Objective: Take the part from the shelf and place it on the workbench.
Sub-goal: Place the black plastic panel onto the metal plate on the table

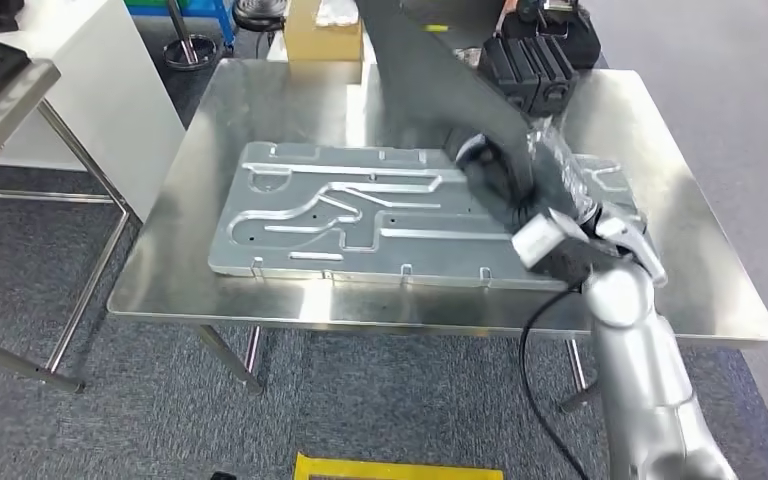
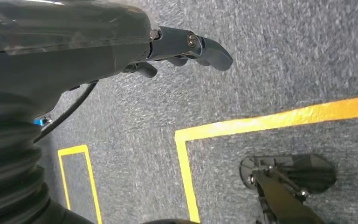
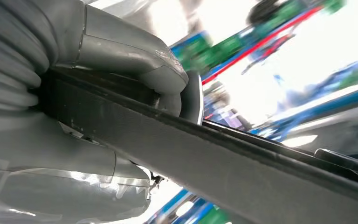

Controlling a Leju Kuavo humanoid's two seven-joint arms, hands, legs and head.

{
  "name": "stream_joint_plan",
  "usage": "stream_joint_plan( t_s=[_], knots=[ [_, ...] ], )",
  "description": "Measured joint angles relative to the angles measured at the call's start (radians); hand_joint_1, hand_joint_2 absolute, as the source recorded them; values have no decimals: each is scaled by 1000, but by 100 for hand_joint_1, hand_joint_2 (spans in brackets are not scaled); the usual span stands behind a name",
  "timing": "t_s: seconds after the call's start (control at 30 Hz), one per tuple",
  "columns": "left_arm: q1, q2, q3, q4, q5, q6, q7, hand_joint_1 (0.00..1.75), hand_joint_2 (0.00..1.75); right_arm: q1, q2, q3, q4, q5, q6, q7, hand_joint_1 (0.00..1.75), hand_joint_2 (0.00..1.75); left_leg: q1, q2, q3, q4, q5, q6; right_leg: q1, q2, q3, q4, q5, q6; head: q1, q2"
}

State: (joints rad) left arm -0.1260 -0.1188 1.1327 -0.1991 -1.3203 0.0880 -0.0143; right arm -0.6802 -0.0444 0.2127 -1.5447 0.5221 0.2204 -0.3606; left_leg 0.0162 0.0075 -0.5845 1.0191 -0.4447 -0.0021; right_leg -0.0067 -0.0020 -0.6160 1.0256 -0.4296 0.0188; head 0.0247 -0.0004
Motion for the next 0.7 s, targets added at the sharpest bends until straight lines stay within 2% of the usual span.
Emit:
stream_joint_plan(
  t_s=[0.07, 0.13, 0.17, 0.23, 0.27, 0.3, 0.33, 0.37, 0.4, 0.47, 0.5, 0.6, 0.67, 0.7],
  knots=[
    [1, -2, 1, 0, 2, 0, -3, 0, 175, -36, -18, 0, 63, 48, -40, 16, 175, 175, -1, 0, -1, -3, 0, -11, 0, 2, 0, -5, 2, -10, 0, 0],
    [2, -2, 1, 0, 4, -1, -6, 0, 175, -70, -31, 1, 128, 86, -69, 28, 175, 175, -1, -1, -11, 21, -19, -19, -5, 2, 4, -13, 6, -22, -2, 0],
    [2, -2, 1, 0, 5, -1, -8, 0, 175, -89, -35, 2, 163, 106, -83, 35, 175, 175, 0, -2, -30, 62, -42, -22, -7, 2, 6, -16, 7, -28, -3, 0],
    [3, -3, 2, 0, 8, -1, -10, 0, 175, -124, -42, 8, 242, 148, -110, 50, 175, 175, 0, -3, -92, 192, -101, -24, -5, 2, 7, -16, 5, -35, -6, 0],
    [4, -3, 2, 0, 10, -1, -11, 0, 175, -139, -46, 13, 284, 178, -127, 61, 175, 175, 1, -3, -124, 252, -119, -25, -4, 2, 7, -15, 4, -36, -6, 0],
    [4, -3, 2, 0, 10, -1, -12, 0, 175, -155, -49, 20, 328, 213, -146, 73, 175, 175, 1, -3, -143, 281, -118, -26, -3, 3, 7, -13, 3, -37, -7, 0],
    [5, -3, 2, 0, 11, -1, -13, 0, 175, -171, -52, 29, 375, 253, -167, 87, 175, 175, 1, -3, -145, 273, -99, -26, -2, 5, 7, -11, 1, -37, -7, 0],
    [5, -3, 2, 0, 11, -1, -14, 0, 175, -190, -56, 38, 422, 293, -189, 99, 175, 175, 1, -3, -129, 228, -63, -24, -2, 6, 7, -7, -2, -35, -8, 0],
    [5, -3, 2, 0, 11, -2, -15, 0, 175, -210, -59, 49, 473, 332, -213, 112, 175, 175, 1, -3, -102, 160, -24, -21, -3, 7, 7, -2, -6, -33, -9, 0],
    [5, -3, 2, 0, 12, -2, -18, 0, 175, -254, -67, 75, 576, 404, -263, 135, 175, 175, -1, -5, -55, 51, 18, -15, 0, 8, 2, 8, -13, -25, -10, 0],
    [5, -3, 2, 0, 12, -3, -19, 0, 175, -275, -70, 90, 628, 438, -286, 146, 175, 175, -3, -6, -46, 27, 21, -12, 2, 9, 0, 10, -14, -20, -10, 0],
    [6, -5, 2, 0, 12, -6, -21, 0, 175, -320, -80, 134, 770, 519, -343, 180, 175, 175, -3, -8, -42, 16, 22, 1, 0, 8, -1, 10, -15, -4, -11, 0],
    [4, -7, 2, 0, 12, -7, -22, 0, 175, -354, -83, 163, 865, 576, -382, 210, 175, 175, 1, -8, -37, 6, 27, 12, -3, 7, -21, 54, -44, 7, -9, 0],
    [2, -8, 2, 0, 11, -8, -21, 0, 175, -371, -85, 178, 911, 606, -400, 228, 175, 175, 1, -8, -35, 3, 28, 16, -5, 6, -46, 105, -70, 11, -8, 0]
  ],
)
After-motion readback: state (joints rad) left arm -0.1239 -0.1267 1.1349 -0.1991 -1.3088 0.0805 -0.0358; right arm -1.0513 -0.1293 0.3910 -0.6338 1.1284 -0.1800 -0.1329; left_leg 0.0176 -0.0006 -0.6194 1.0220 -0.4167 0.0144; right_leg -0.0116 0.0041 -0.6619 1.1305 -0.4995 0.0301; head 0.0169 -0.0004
